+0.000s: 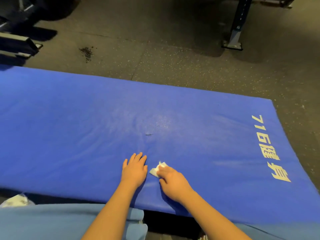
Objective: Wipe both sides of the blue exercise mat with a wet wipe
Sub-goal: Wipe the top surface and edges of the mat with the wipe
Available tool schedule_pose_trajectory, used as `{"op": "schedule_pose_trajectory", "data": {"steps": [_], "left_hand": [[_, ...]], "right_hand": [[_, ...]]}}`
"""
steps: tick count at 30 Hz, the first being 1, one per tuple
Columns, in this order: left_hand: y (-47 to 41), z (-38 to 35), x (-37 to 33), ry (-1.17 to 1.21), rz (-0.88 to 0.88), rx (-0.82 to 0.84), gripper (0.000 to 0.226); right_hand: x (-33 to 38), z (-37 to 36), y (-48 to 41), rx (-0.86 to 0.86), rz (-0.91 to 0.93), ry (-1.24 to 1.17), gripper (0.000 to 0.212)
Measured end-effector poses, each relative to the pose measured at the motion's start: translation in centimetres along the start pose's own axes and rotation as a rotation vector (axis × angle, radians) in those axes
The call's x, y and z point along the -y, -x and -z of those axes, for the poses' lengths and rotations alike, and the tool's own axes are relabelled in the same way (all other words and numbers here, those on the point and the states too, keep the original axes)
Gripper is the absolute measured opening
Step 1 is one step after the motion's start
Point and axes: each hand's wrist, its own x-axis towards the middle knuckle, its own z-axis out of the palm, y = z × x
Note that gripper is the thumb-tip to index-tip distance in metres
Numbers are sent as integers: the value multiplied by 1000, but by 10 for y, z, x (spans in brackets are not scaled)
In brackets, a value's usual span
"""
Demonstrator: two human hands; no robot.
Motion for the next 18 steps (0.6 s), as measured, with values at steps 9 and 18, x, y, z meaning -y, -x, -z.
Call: {"op": "schedule_pose_trajectory", "data": {"steps": [9,18], "left_hand": [[28,7,4,-10,-54,82,49],[51,10,8,-30,-102,57,42]], "right_hand": [[25,-6,33,-46,-47,49,33],[44,-1,68,-69,-134,104,20]]}}
